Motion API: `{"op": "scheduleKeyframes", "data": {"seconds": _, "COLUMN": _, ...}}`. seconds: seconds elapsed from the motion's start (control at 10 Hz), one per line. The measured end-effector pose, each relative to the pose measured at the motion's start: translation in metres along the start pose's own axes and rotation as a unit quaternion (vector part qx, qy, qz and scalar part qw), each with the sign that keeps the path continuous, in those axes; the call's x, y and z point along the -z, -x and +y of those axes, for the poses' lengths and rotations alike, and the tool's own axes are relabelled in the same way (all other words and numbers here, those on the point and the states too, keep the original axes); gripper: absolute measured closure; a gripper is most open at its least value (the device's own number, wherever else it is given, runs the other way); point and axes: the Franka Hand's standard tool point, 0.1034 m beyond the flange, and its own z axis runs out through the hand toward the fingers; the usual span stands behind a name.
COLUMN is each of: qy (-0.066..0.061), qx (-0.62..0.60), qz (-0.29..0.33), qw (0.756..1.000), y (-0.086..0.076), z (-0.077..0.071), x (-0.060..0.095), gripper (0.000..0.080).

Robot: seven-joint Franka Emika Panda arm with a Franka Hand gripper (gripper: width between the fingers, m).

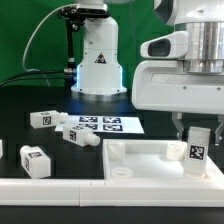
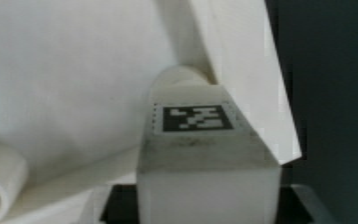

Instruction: Assemble one leg

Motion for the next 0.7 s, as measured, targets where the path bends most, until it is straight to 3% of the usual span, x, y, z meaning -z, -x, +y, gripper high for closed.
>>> {"op": "scheduleKeyframes", "data": {"seconds": 0.3, "qy": -0.001, "qx": -0.191, "qz": 0.0, "qw": 0.982, "y": -0.001, "z": 0.004, "x": -0.001, "gripper": 0.0515}}
{"op": "scheduleKeyframes", "data": {"seconds": 0.5, "qy": -0.018, "qx": -0.368, "qz": -0.001, "qw": 0.93, "y": 0.0008, "z": 0.0093, "x": -0.0013, "gripper": 0.0514}}
{"op": "scheduleKeyframes", "data": {"seconds": 0.7, "qy": -0.024, "qx": -0.496, "qz": -0.009, "qw": 0.868, "y": 0.0047, "z": 0.0077, "x": -0.0015, "gripper": 0.0512}}
